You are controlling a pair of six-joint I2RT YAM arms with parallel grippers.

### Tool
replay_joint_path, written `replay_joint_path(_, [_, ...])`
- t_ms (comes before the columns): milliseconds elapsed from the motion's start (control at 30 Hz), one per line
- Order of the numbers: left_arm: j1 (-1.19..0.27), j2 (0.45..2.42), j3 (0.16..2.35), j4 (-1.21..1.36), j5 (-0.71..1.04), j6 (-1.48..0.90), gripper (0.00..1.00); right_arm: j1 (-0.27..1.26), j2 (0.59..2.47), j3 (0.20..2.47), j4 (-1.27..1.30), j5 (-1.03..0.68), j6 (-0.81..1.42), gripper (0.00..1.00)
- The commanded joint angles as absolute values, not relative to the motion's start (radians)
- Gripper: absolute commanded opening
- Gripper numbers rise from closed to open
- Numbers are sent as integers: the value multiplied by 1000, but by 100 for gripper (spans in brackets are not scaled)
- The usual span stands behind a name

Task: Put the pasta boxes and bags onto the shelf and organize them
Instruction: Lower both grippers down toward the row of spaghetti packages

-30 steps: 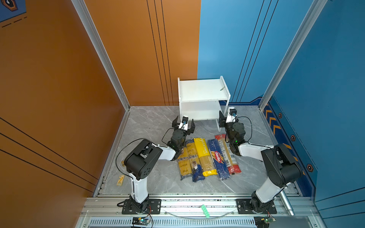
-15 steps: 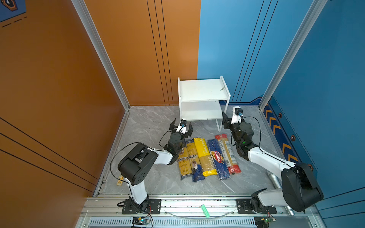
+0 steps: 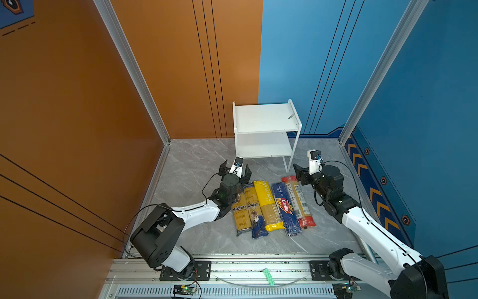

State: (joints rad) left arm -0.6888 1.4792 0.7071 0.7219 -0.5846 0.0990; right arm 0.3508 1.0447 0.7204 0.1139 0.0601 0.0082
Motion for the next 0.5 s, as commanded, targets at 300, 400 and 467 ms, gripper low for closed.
replay_joint_path(300, [-699,1299,699,155,-518,-192,98,347,1048,783,-256,-41,53,77])
replay_joint_path(400, [-706,1271,676,57,-490,-316,98,355,1042,772,-262,-45,68,78])
replay_joint_path(467, [-716,1258,658,-7,-484,-397,98,359,1038,772,-268,-46,75,78])
